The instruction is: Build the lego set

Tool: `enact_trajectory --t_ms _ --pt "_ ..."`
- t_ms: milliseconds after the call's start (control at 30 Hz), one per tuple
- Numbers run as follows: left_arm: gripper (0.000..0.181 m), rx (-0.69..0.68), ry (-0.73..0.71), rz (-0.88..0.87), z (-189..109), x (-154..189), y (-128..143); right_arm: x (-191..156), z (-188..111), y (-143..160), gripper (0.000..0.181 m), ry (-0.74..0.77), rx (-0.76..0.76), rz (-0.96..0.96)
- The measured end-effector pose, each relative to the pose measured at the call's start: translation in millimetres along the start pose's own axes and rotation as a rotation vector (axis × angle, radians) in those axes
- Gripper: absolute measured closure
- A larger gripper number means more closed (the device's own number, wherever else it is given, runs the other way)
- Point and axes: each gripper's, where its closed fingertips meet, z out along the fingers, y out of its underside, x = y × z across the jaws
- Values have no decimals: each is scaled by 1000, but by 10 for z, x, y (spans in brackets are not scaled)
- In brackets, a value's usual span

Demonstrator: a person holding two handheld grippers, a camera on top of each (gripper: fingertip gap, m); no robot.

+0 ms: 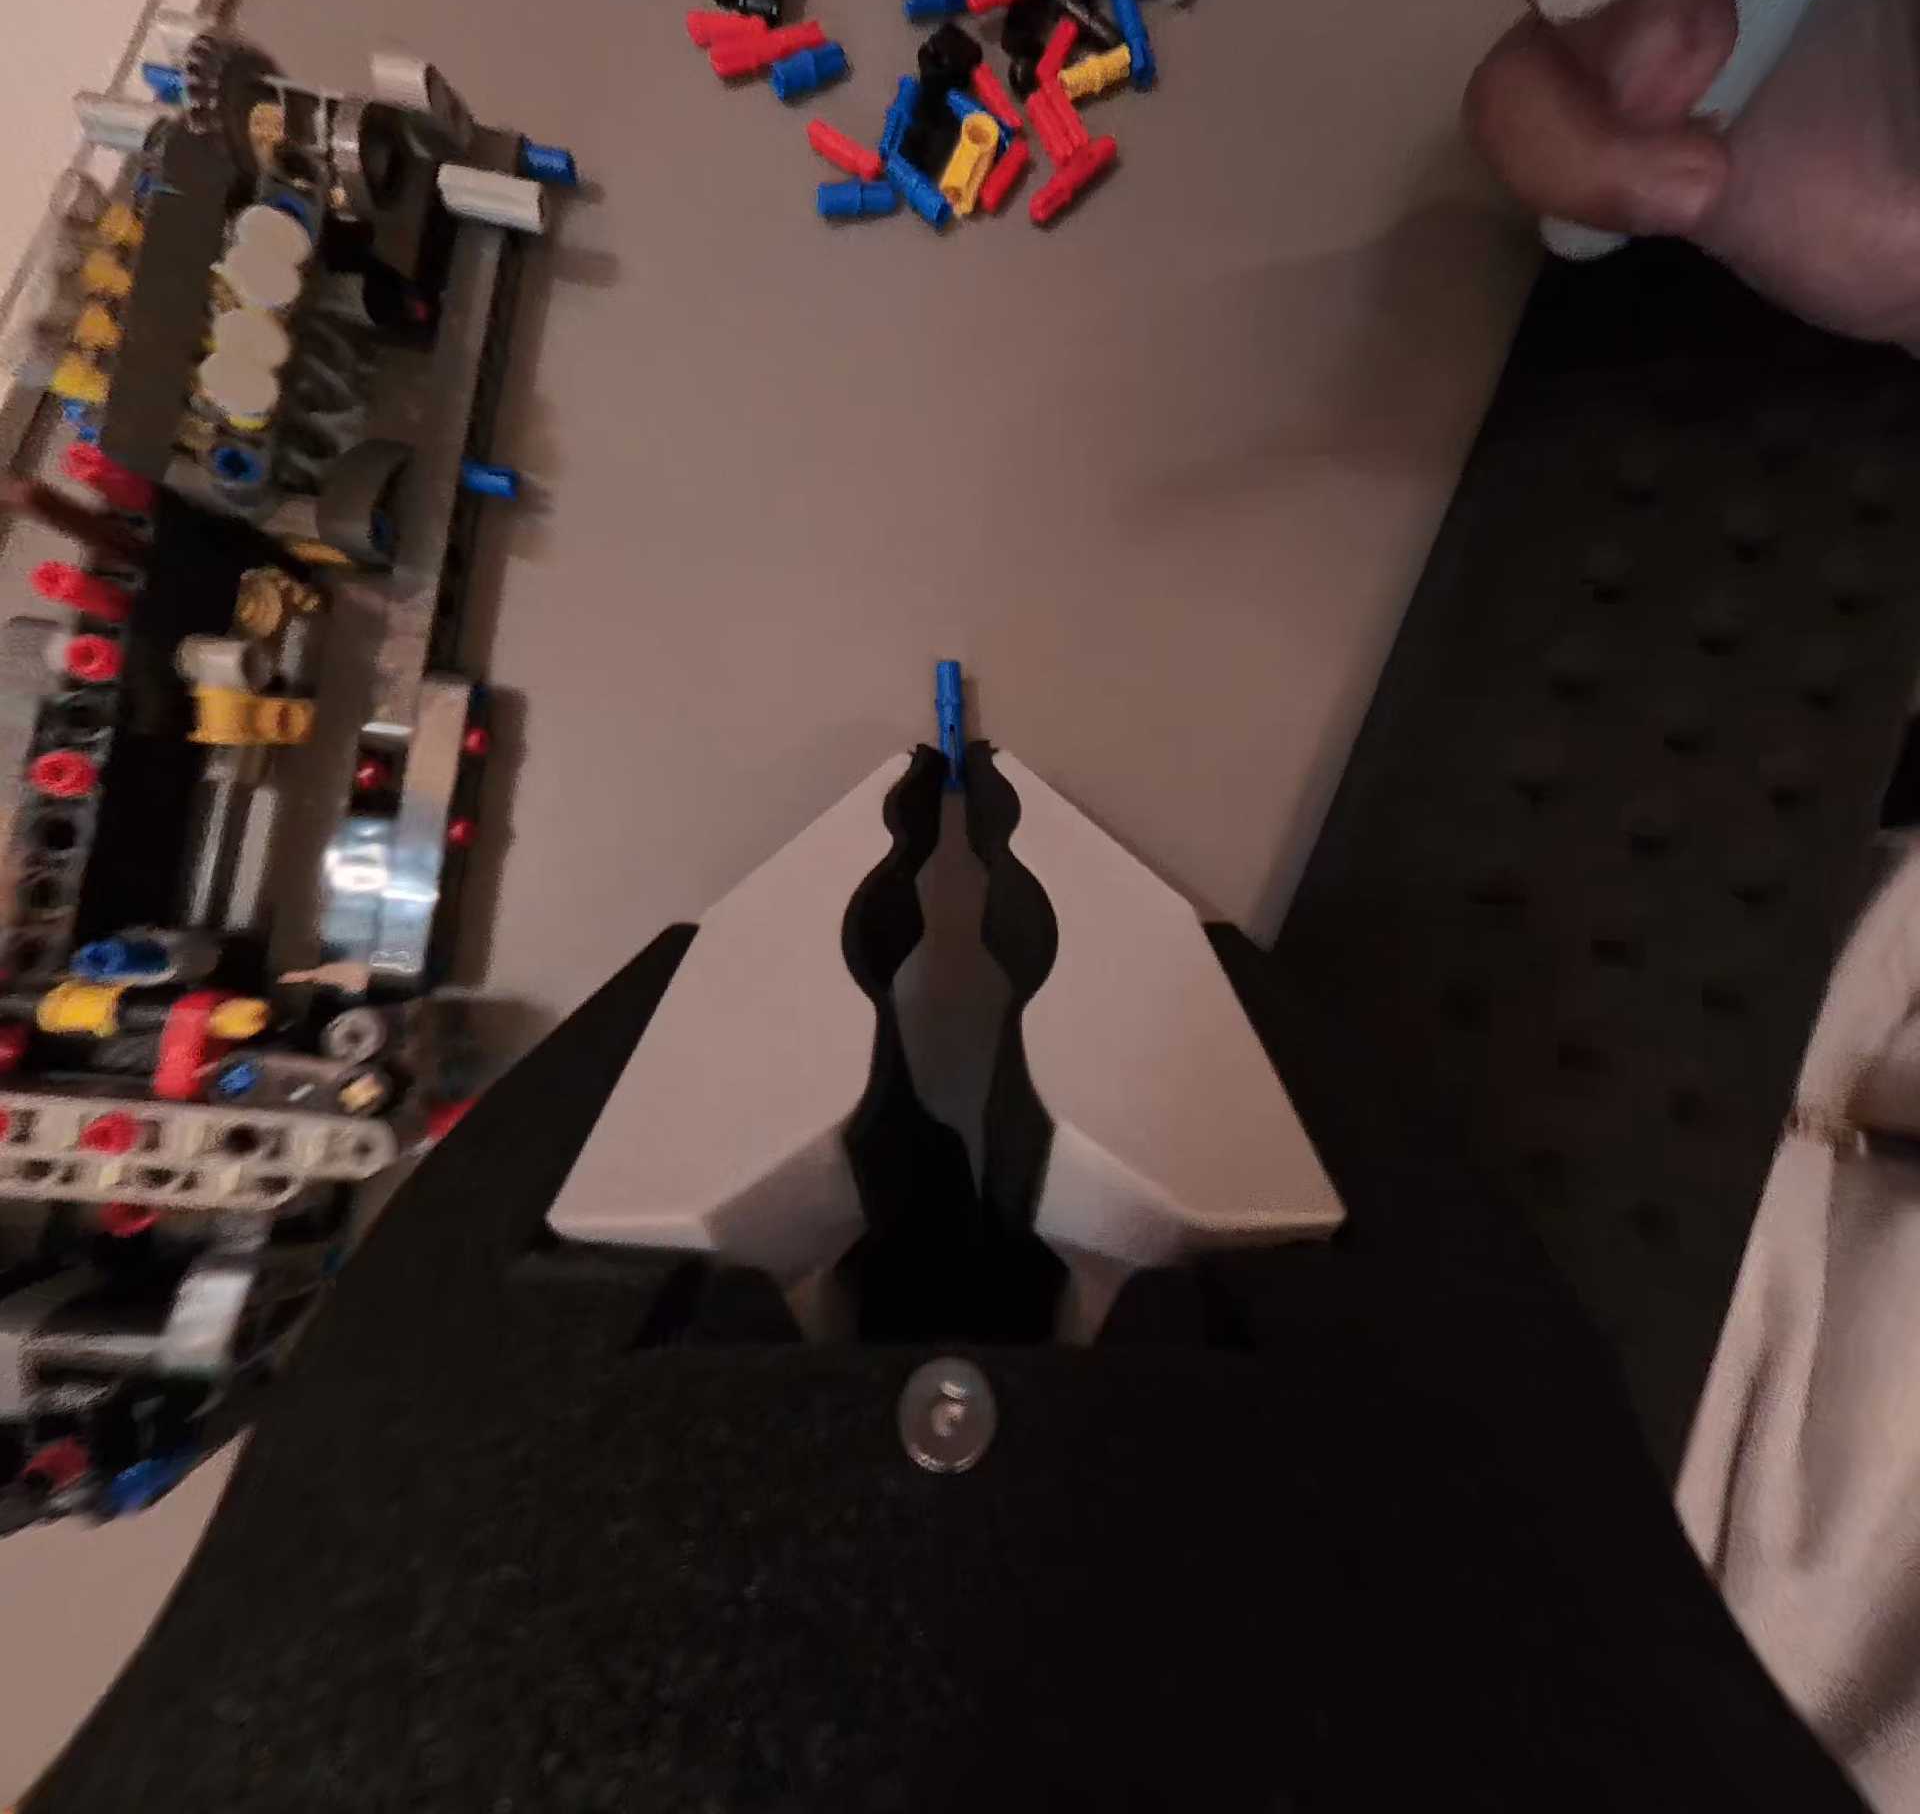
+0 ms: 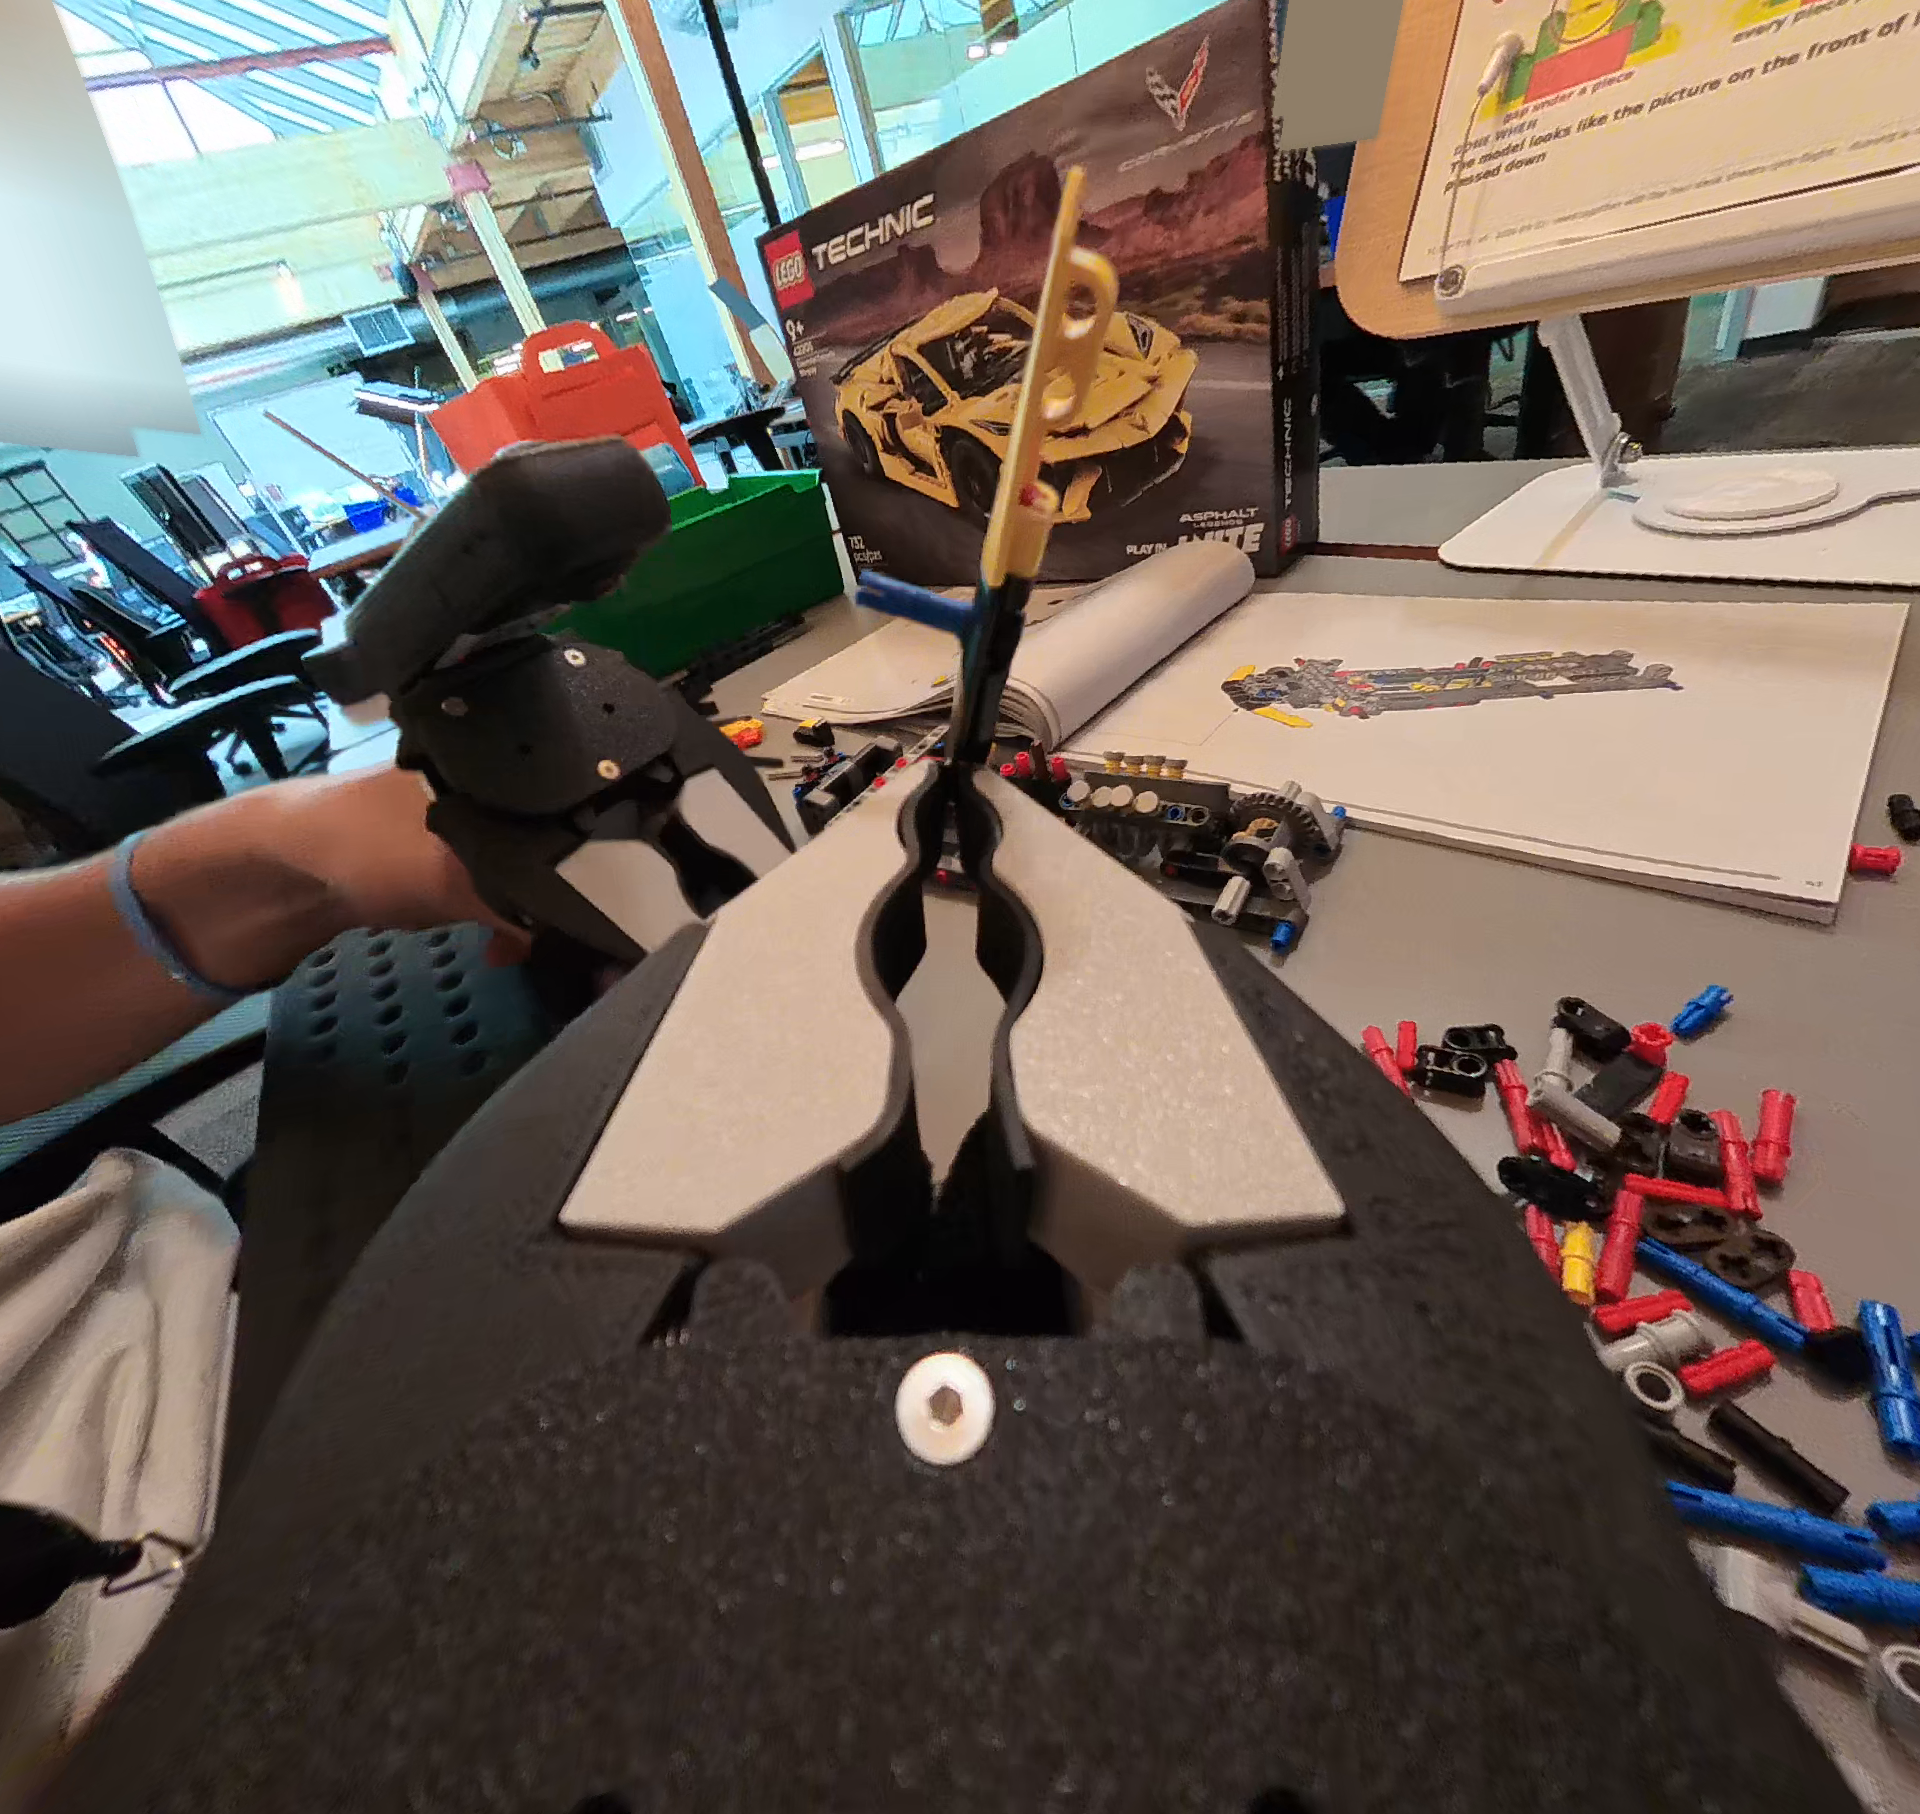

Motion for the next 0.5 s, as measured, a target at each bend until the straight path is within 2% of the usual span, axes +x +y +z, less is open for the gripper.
enact_trajectory --t_ms 67,100,167,233,367,500 --pt "178 -89 70 38 -180 -41 112 18 6 8 181 5 -4 11" --pt "178 -178 105 74 -286 -68 211 18 14 18 181 8 -12 7" --pt "178 -362 96 178 -500 -236 372 6 33 42 181 17 -29 -18" --pt "178 -609 101 288 -739 -361 579 -9 53 70 181 26 -49 -47" --pt "178 -1026 111 612 -1182 -526 912 -14 68 93 181 33 -64 -66" --pt "179 -1285 47 786 -1376 -661 1074 11 42 52 181 30 -36 -36"
